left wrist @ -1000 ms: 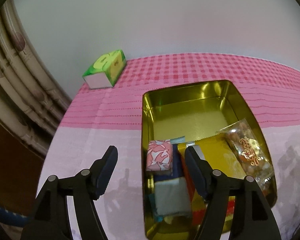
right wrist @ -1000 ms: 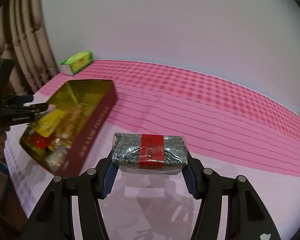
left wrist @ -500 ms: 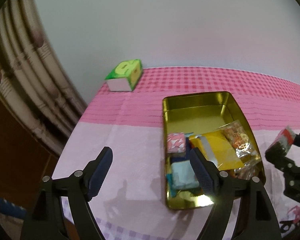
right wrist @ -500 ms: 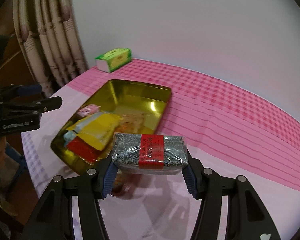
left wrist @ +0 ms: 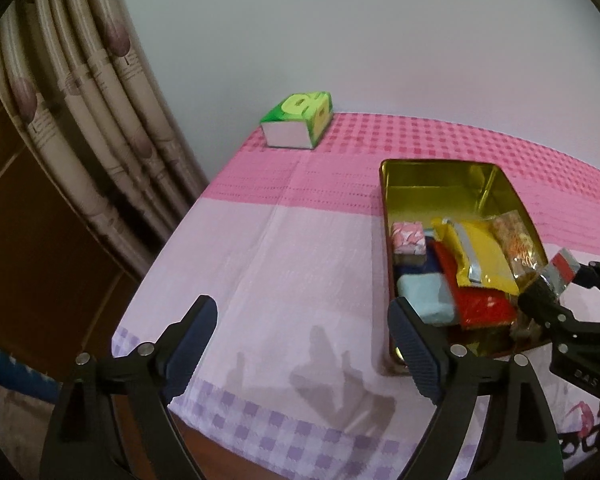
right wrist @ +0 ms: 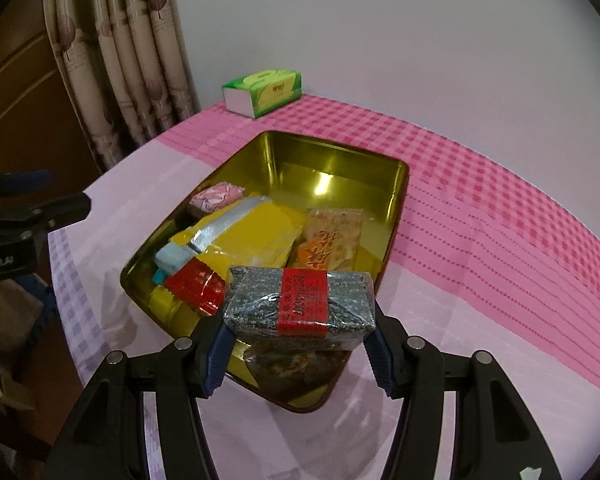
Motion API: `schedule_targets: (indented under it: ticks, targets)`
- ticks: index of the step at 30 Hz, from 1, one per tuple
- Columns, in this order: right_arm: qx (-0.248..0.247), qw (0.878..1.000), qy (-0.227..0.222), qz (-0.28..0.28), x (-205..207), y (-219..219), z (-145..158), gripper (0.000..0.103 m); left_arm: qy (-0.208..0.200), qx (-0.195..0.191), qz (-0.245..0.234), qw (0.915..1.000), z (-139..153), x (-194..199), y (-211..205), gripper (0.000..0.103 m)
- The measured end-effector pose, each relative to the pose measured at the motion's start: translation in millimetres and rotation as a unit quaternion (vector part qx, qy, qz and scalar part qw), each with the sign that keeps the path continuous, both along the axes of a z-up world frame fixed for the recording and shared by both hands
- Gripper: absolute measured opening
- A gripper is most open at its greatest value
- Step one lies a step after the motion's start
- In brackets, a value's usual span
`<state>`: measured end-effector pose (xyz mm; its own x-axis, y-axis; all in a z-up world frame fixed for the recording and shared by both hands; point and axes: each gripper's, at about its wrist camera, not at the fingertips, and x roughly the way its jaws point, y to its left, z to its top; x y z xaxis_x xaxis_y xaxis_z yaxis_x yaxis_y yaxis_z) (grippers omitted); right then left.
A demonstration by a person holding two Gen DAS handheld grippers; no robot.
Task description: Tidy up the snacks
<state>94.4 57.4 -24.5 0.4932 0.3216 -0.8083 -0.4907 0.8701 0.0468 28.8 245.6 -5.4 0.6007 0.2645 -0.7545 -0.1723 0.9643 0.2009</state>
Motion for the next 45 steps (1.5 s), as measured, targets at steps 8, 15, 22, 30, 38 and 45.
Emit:
schedule_targets:
  ticks: [8,15,22,30,38,45]
  targets:
    - [-0.025,1.000,0.005,-0.009,13,14,-15,0.054,0.006,-0.011,-0.005,0.9999,-7,-3,-1,0.088]
    - [-0.037,0.999,0.003,-0.032,30,22,-18,0.054,0.010,-0.030,-0.006,0.9995,-11,-4,-1,0.088]
    - [-0.046,0.998,0.001,-0.044,30,27,-20,0.055,0.006,-0.038,-0.010,0.9992,-10,-5,-6,0.088]
    - [-0.044,0.997,0.006,-0.071,23,28,-17,0.057,0.004,-0.041,-0.016,0.9990,-9,-9,-15,0.088]
    - [-0.026,0.995,-0.013,-0.091,10,21,4,0.081,0.001,-0.029,-0.024,0.9993,-9,-12,-25,0.088]
    - [-0.030,0.993,-0.016,-0.116,-9,10,18,0.098,0.004,-0.025,-0.027,0.9993,-8,-13,-30,0.089]
